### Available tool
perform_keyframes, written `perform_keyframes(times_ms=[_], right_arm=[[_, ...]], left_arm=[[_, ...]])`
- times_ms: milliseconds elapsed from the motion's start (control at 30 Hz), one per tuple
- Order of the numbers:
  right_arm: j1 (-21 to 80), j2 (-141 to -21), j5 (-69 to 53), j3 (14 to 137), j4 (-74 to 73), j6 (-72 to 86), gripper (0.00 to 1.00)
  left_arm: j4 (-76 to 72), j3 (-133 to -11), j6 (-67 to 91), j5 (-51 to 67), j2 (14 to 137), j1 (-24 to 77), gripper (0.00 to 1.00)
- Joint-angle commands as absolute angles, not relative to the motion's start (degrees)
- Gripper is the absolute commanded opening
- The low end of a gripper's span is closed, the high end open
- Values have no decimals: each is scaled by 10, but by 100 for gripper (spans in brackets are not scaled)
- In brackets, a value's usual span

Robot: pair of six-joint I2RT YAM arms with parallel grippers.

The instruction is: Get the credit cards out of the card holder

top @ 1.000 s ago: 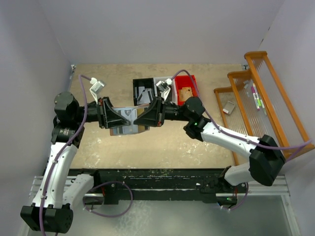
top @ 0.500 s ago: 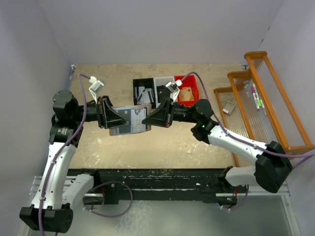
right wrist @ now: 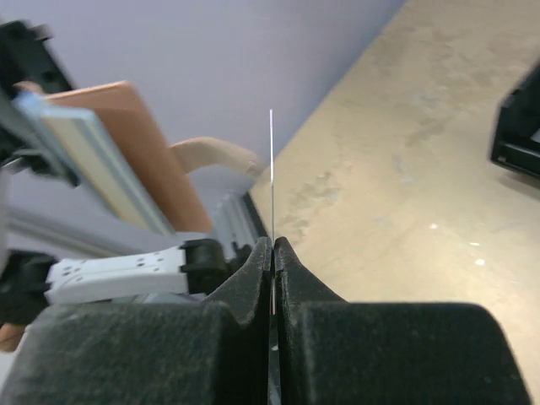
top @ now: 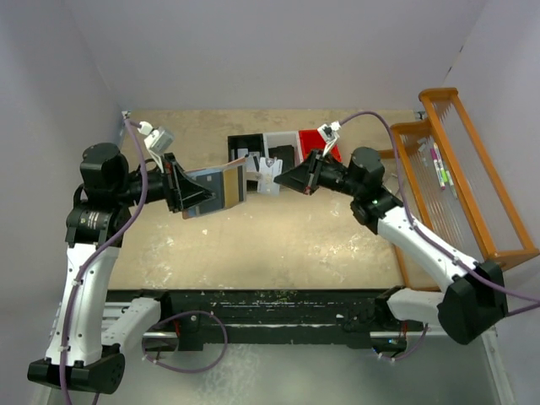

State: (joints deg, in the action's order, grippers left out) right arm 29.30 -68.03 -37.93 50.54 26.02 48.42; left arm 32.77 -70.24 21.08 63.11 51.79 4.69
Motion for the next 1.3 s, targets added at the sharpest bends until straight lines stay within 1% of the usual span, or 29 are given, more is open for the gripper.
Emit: perform_keyframes(times_ms=[0,100,167,367,633,833,1233,1267], right_arm=[[287,-748,-339,569,179,395,0],[287,-828,-329,638,162,370,0],[287,-892,-320,699,134,347,0],[287,-1087,-282,856,87,307,0],[287,-1248,-256,1014,55,291,0],[288,-1309,-226,1079,32,278,0],[318,-1332,-174,1113,-23,266,0],[320,-1332,-171,1115,-27,267,2]], left_arm=[[397,-716,109,545,508,50,14],[415,-711,87,474,506,50,13],[430,-715,74,458,509,50,13],[423,-708,71,508,491,50,14],[422,-703,70,552,487,50,14],[434,-719,68,568,487,50,14],[449,-734,62,576,468,50,15],[451,-736,59,575,467,50,15]])
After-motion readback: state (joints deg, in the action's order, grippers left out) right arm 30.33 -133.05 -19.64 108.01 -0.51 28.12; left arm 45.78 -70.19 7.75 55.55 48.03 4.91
